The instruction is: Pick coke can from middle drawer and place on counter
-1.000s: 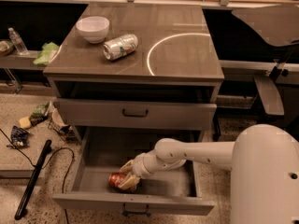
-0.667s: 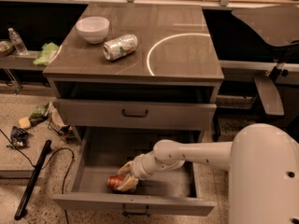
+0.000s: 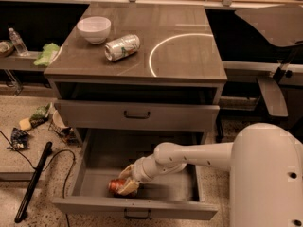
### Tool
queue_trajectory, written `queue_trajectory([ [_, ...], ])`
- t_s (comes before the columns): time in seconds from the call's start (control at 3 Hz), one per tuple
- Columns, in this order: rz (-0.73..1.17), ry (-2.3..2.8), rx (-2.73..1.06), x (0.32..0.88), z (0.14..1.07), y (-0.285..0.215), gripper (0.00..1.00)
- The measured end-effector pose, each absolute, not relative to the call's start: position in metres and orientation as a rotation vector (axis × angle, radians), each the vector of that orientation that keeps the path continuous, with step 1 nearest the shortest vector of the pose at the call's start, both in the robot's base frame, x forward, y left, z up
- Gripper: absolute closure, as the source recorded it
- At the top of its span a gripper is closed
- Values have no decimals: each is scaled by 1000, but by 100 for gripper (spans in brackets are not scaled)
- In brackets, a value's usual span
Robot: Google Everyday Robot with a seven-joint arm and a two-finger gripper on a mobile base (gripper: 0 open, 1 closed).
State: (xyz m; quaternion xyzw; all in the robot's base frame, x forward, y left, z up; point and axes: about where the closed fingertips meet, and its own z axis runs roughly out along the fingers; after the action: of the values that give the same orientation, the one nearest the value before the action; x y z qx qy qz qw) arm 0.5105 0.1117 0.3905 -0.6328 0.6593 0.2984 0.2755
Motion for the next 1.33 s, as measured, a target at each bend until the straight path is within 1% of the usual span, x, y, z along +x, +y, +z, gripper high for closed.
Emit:
queue_trajectory([
  [0.33,796,1789,-1692,510,389,113,55],
  [0.67,793,1799,-1686,509,388,115,27],
  [1.0,757,1924,-1611,503,370,130,42],
  [1.33,740,1987,-1576,500,361,138,40],
])
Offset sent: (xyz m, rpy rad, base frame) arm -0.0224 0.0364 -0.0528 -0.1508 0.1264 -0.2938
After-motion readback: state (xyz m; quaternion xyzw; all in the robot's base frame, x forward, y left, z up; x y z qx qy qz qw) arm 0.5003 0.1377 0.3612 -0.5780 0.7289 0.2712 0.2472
